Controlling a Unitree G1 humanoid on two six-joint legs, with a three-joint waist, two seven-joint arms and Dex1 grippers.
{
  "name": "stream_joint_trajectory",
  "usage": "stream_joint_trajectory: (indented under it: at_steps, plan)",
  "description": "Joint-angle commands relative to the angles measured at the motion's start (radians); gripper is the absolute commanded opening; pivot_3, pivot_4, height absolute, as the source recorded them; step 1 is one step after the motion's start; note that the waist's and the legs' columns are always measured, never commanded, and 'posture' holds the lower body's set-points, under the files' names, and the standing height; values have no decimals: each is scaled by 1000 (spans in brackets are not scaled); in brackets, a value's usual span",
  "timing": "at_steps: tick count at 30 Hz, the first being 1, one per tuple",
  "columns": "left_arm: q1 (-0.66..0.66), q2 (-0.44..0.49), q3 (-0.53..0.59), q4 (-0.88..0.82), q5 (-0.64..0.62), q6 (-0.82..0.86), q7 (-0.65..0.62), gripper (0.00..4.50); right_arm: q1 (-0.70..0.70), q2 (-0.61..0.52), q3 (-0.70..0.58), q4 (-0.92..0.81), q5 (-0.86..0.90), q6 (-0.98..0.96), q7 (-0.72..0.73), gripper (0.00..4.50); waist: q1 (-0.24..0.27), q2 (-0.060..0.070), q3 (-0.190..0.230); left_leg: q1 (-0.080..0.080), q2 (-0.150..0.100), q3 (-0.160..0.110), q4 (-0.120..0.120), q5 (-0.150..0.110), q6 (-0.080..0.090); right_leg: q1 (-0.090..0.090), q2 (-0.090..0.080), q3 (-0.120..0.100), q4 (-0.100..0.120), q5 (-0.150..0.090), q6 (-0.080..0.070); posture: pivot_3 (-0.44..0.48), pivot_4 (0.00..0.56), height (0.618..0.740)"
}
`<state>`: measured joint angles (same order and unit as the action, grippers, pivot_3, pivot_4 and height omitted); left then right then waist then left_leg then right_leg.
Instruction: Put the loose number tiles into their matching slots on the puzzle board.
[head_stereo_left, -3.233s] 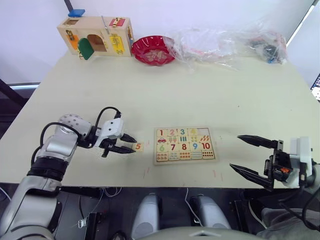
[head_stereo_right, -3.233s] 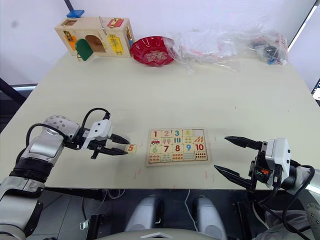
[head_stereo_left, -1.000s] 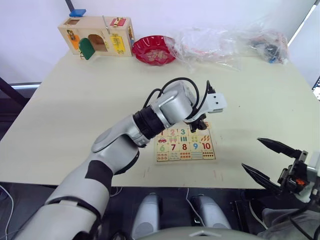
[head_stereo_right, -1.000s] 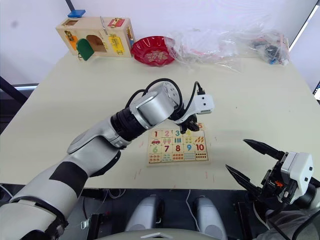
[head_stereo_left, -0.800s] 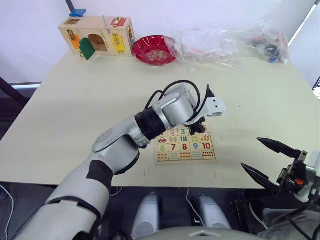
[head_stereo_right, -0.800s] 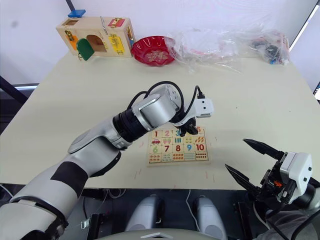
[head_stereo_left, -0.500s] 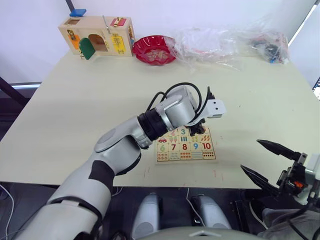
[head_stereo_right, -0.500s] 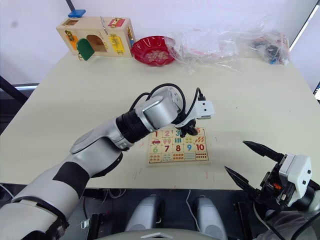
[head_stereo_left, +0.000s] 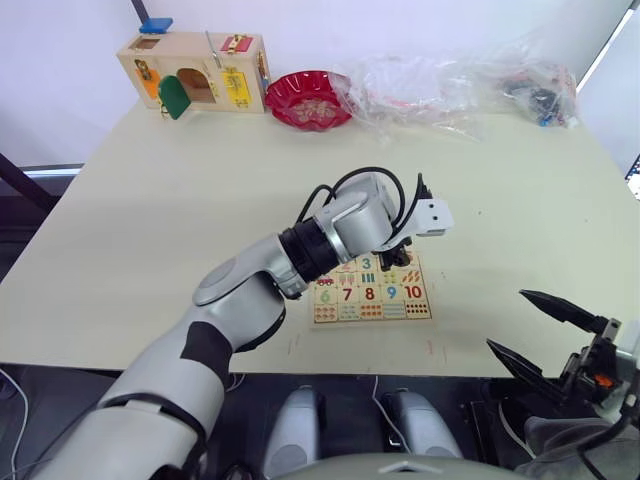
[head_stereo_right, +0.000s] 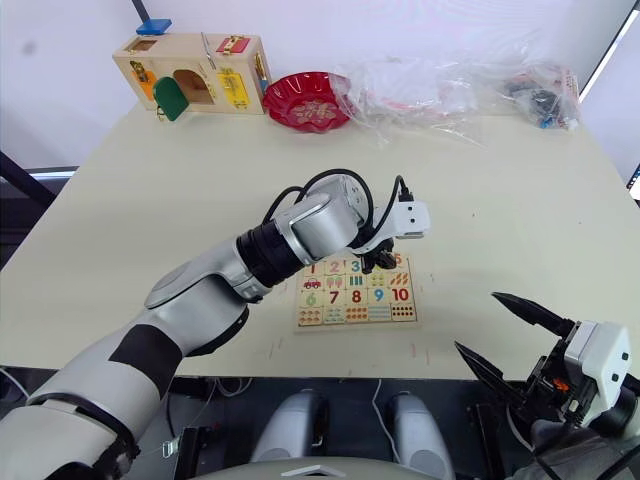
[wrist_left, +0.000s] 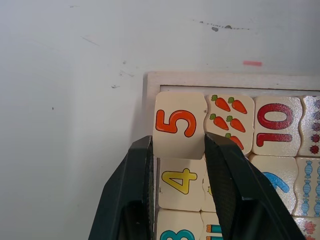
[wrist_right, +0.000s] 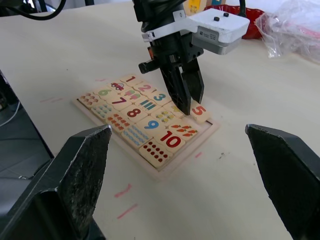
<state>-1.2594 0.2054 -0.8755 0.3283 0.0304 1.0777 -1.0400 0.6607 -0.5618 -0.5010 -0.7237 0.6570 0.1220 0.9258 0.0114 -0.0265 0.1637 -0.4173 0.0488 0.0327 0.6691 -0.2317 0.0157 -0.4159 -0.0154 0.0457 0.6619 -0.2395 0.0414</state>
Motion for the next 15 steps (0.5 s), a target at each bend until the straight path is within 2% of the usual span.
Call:
stream_joint_trajectory:
  at_steps: [1,15]
  plan:
    - [-4,-11,-1,-8,18,-17,-1,986,17,2,-59,-5,27,-27,12,4500,0,0,0,0,0,0,0,0,0,0,0,0,0,0,0,0,150,740]
    - [13,-14,-11,-10,39,-25,-5,986,24,-1,-59,-10,32,-29,11,4500,0,0,0,0,0,0,0,0,0,0,0,0,0,0,0,0,150,740]
